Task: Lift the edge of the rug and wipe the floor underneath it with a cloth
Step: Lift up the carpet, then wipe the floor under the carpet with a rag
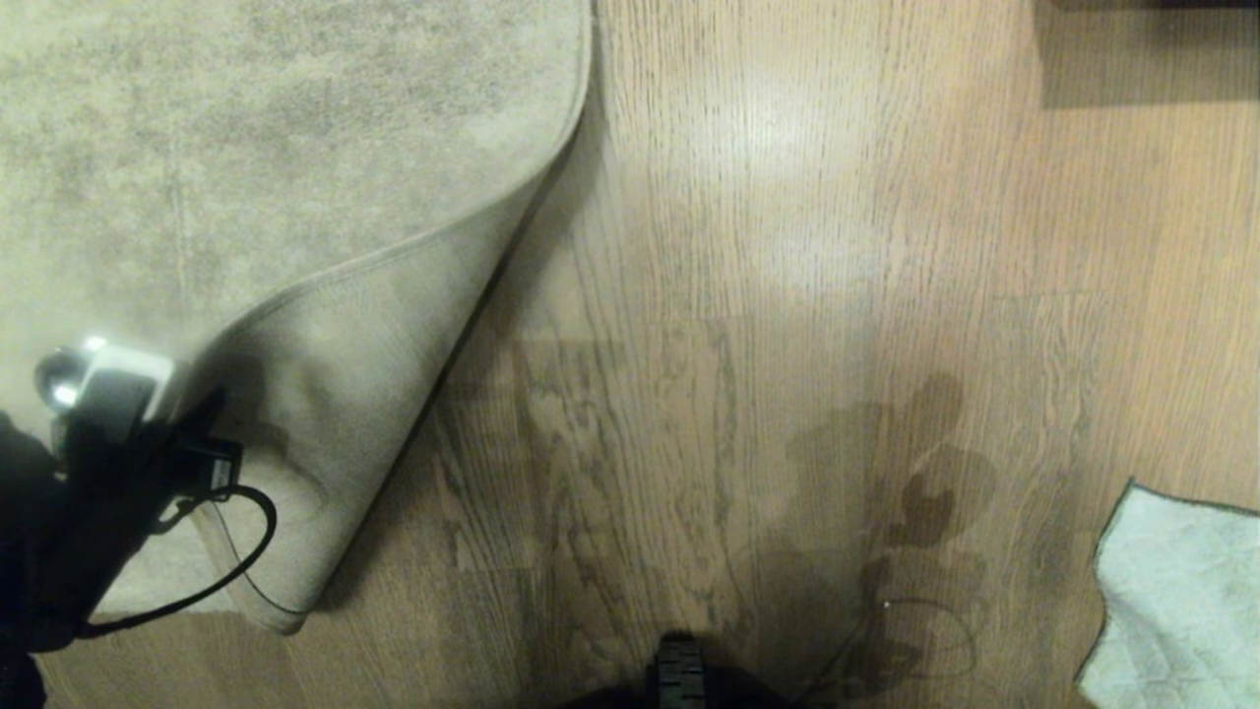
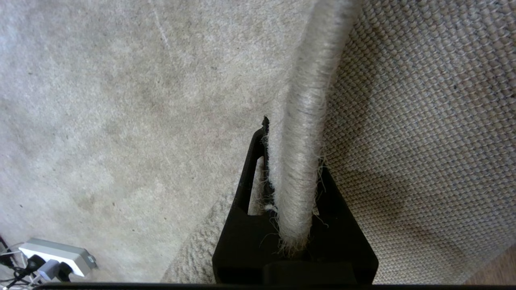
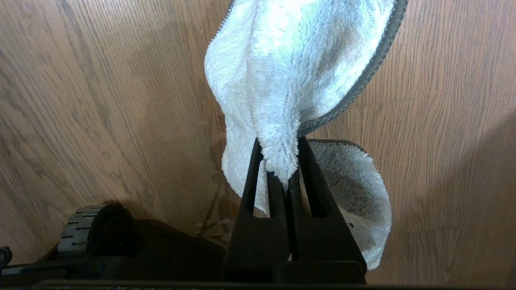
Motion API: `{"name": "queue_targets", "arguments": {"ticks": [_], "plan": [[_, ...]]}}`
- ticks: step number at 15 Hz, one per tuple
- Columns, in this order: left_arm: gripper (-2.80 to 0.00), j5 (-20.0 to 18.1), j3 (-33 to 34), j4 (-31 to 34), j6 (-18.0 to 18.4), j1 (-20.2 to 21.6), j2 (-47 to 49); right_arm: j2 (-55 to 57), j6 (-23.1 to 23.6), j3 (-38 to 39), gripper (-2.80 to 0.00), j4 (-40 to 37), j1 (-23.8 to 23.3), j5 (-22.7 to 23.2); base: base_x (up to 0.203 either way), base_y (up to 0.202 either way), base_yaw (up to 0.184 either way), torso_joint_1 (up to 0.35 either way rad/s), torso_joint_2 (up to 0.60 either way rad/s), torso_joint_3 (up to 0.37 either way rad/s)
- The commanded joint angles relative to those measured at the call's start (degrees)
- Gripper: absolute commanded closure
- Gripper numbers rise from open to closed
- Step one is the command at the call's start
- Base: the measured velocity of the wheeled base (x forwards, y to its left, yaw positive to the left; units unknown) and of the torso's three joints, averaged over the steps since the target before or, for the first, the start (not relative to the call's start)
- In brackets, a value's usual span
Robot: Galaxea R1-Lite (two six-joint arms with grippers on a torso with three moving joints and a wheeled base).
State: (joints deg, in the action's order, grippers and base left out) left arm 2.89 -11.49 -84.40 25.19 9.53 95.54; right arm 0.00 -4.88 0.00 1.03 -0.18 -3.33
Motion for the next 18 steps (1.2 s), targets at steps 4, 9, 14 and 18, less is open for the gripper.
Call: {"name": "queue_targets", "arguments": {"ticks": [4, 9, 14, 18], "plan": [[0.00, 0.10, 0.06, -0.51, -2.25, 0.93, 0.25, 0.09, -0.05, 0.00, 0.00, 0.02, 0.01, -0.01, 0.000, 0.000, 0.000, 0.000, 0.00, 0.000], [0.00, 0.10, 0.24, -0.51, -2.25, 1.01, 0.00, 0.09, -0.22, 0.00, 0.00, 0.11, 0.01, 0.16, 0.000, 0.000, 0.000, 0.000, 0.00, 0.000], [0.00, 0.10, 0.15, -0.51, -2.25, 1.71, -0.09, 0.09, -0.13, 0.00, 0.00, 0.11, 0.01, 0.16, 0.000, 0.000, 0.000, 0.000, 0.00, 0.000], [0.00, 0.10, 0.33, -0.51, -2.24, 1.63, -0.09, 0.07, 2.64, 0.00, 0.00, -0.08, -0.03, 1.05, 0.000, 0.000, 0.000, 0.000, 0.00, 0.000]]}}
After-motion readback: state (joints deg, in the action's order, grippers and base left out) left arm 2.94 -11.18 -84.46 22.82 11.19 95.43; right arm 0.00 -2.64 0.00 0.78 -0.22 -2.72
